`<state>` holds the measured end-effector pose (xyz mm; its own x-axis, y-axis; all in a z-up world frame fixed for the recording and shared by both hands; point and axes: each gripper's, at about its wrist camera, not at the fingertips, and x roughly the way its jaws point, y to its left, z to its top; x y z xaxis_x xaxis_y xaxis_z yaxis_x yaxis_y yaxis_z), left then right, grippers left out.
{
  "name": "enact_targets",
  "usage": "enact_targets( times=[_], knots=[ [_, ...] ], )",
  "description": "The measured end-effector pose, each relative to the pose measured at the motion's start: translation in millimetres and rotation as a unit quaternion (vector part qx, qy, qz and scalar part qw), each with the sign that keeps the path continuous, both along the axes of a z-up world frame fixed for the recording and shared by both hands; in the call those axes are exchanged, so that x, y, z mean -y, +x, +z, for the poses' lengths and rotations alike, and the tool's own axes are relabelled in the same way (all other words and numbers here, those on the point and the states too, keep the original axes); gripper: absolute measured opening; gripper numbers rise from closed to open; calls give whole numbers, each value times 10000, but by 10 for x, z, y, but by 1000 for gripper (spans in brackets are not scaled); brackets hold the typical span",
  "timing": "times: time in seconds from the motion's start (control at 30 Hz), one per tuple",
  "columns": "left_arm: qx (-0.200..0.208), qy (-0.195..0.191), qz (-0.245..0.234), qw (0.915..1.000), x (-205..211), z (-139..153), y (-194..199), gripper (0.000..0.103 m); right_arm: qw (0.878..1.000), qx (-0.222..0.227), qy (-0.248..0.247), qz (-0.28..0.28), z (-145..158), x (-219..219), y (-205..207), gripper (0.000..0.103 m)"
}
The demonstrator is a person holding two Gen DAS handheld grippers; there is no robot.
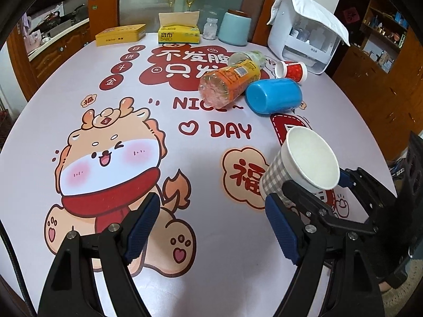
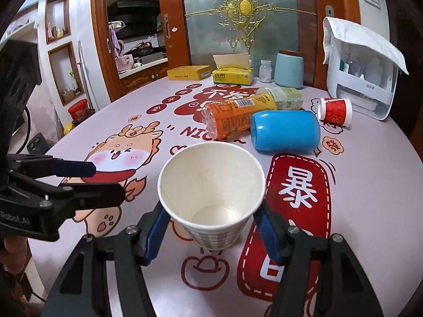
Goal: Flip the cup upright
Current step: 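Lower the upright cup onto the table with the right gripper, then open the right gripper and withdraw it from the cup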
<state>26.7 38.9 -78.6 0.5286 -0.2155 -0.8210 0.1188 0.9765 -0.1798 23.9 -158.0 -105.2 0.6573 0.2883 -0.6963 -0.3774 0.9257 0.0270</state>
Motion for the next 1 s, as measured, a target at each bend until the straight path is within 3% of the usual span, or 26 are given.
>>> enact_targets(
  times=[0.6, 0.73, 1.0],
  knots=[
    [22, 369, 297, 9989, 14, -46, -65, 80, 9996, 58, -219, -179, 28, -23, -139, 66],
    [29, 368, 346, 9987, -4, -37, -72, 80, 9993, 94, -241, -252, 51, -22, -154, 78],
    [-29, 391, 400, 9984, 7, -51, -106, 84, 9988, -27, -319, -372, 49, -12, -195, 78]
  ],
)
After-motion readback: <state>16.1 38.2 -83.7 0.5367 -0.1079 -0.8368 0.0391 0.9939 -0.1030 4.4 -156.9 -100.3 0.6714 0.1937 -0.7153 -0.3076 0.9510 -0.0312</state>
